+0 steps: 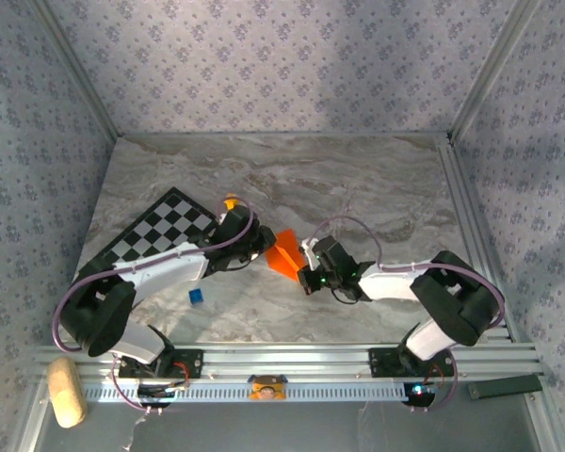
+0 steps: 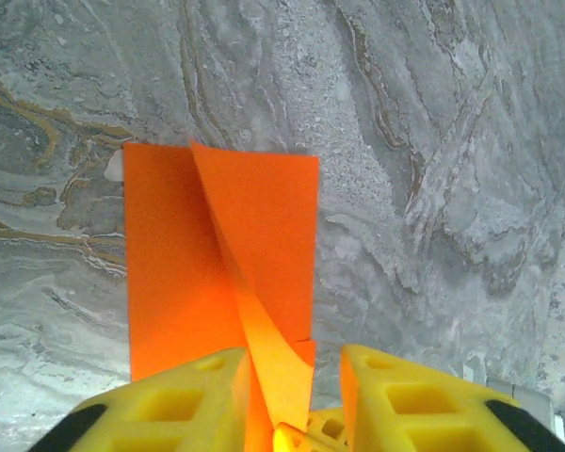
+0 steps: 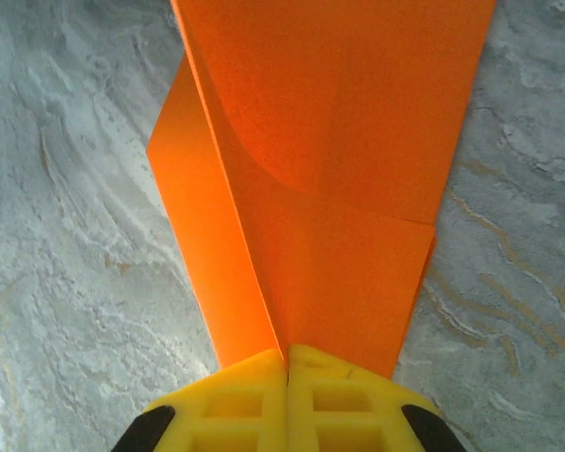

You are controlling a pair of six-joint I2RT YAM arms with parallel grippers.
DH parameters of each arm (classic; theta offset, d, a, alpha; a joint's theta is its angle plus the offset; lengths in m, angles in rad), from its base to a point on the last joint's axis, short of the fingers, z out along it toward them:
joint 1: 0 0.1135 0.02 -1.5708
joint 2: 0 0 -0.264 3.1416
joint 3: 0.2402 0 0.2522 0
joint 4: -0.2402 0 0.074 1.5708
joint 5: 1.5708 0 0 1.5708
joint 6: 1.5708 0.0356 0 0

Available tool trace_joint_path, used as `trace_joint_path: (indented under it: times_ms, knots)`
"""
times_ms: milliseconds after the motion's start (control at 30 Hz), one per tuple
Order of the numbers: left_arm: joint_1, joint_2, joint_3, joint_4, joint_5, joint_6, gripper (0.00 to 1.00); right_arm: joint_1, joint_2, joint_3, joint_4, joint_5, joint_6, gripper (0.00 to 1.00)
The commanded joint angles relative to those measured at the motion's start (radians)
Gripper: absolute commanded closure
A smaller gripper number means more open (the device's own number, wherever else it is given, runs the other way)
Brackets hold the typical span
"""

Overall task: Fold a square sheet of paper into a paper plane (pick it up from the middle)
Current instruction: Fourth fold the wing at the center of the table.

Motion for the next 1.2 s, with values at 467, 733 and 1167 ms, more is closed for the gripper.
trace_joint_path:
  times_ms: [467, 733, 1167]
  knots:
    - [0.002, 0.169, 0.037, 0.105, 0.122, -0.002, 0.88, -0.177, 0.043, -0.051, 0.141, -0.336, 0.242, 1.0]
    - [0.003, 0.241, 0.069, 0.121, 0.141, 0.011, 0.89, -0.2, 0.062, -0.066, 0.176, -0.368, 0.275, 1.0]
    - [0.004, 0.312, 0.062, 0.084, 0.14, 0.001, 0.93, -0.204, 0.064, -0.049, 0.127, -0.364, 0.284, 1.0]
